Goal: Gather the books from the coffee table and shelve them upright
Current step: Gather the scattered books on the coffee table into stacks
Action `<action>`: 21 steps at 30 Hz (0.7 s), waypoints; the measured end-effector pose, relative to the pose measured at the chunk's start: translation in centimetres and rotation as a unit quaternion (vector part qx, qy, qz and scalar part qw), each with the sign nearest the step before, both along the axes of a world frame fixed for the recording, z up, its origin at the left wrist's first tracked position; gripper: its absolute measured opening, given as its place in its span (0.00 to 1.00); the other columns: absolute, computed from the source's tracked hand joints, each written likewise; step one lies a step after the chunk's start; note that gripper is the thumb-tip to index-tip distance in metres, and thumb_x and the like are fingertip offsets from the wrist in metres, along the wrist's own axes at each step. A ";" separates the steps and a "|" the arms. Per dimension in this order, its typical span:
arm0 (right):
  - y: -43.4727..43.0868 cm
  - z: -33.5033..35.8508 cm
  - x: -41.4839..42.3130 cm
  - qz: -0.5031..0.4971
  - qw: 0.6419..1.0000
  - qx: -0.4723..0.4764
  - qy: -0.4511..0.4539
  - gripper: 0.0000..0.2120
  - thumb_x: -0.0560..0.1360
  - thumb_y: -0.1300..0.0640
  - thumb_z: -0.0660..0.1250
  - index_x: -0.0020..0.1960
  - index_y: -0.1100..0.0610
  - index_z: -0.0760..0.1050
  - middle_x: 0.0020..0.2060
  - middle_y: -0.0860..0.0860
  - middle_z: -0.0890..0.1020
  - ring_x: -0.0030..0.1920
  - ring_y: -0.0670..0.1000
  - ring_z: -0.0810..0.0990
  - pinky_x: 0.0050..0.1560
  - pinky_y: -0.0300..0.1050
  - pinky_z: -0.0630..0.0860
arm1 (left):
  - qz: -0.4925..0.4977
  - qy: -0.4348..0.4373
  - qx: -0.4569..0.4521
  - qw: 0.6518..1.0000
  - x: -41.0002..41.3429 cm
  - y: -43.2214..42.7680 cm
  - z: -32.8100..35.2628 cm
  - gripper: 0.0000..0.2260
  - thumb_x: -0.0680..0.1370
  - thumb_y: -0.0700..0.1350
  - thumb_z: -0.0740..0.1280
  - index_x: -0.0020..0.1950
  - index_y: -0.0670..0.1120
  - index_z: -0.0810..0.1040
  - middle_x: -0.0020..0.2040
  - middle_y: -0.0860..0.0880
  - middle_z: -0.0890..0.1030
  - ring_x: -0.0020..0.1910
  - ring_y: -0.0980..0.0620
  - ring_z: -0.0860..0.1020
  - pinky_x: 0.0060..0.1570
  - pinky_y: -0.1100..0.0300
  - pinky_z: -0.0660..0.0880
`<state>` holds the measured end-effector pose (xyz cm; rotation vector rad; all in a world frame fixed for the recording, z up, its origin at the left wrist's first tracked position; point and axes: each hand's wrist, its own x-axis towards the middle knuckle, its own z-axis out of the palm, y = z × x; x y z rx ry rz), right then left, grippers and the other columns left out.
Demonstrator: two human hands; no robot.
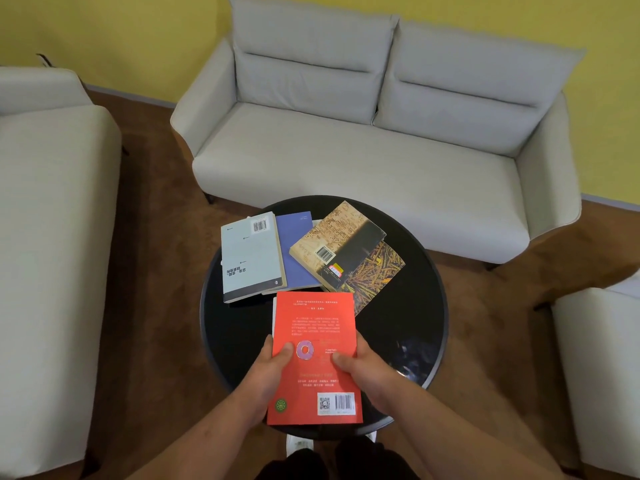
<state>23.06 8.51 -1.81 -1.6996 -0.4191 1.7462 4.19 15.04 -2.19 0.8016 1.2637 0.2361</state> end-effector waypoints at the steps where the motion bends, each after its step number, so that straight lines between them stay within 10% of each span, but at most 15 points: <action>1: 0.0 -0.1 -0.1 -0.003 1.000 0.005 -0.001 0.25 0.81 0.57 0.68 0.74 0.45 0.63 0.58 0.52 0.85 0.54 0.54 0.87 0.55 0.54 0.83 | -0.026 0.007 0.018 0.999 -0.3 0.1 0.0 0.18 0.78 0.58 0.67 0.67 0.59 0.70 0.59 0.49 0.83 0.54 0.47 0.85 0.59 0.42 0.80; 8: -0.4 0.0 0.2 0.052 0.996 0.058 -0.031 0.31 0.78 0.52 0.70 0.77 0.47 0.60 0.61 0.53 0.84 0.57 0.54 0.86 0.57 0.54 0.83 | -0.111 -0.024 0.072 0.991 -1.4 0.7 -0.6 0.37 0.64 0.69 0.74 0.69 0.61 0.67 0.61 0.51 0.83 0.56 0.50 0.85 0.60 0.44 0.80; 15: -0.4 1.0 1.0 0.086 0.994 0.047 -0.052 0.25 0.81 0.55 0.68 0.73 0.44 0.61 0.56 0.48 0.84 0.49 0.45 0.87 0.41 0.36 0.82 | -0.122 -0.010 0.079 0.989 -0.9 1.0 -0.2 0.32 0.67 0.65 0.75 0.68 0.58 0.69 0.59 0.51 0.84 0.54 0.52 0.85 0.56 0.49 0.82; 21: 0.9 -0.9 4.3 -0.061 0.993 -0.018 -0.098 0.08 0.83 0.58 0.63 0.60 0.56 0.77 0.56 0.60 0.83 0.54 0.58 0.83 0.58 0.54 0.80 | -0.039 0.094 0.179 0.979 1.0 5.5 0.7 0.32 0.72 0.62 0.71 0.74 0.58 0.67 0.71 0.52 0.74 0.67 0.48 0.77 0.62 0.42 0.77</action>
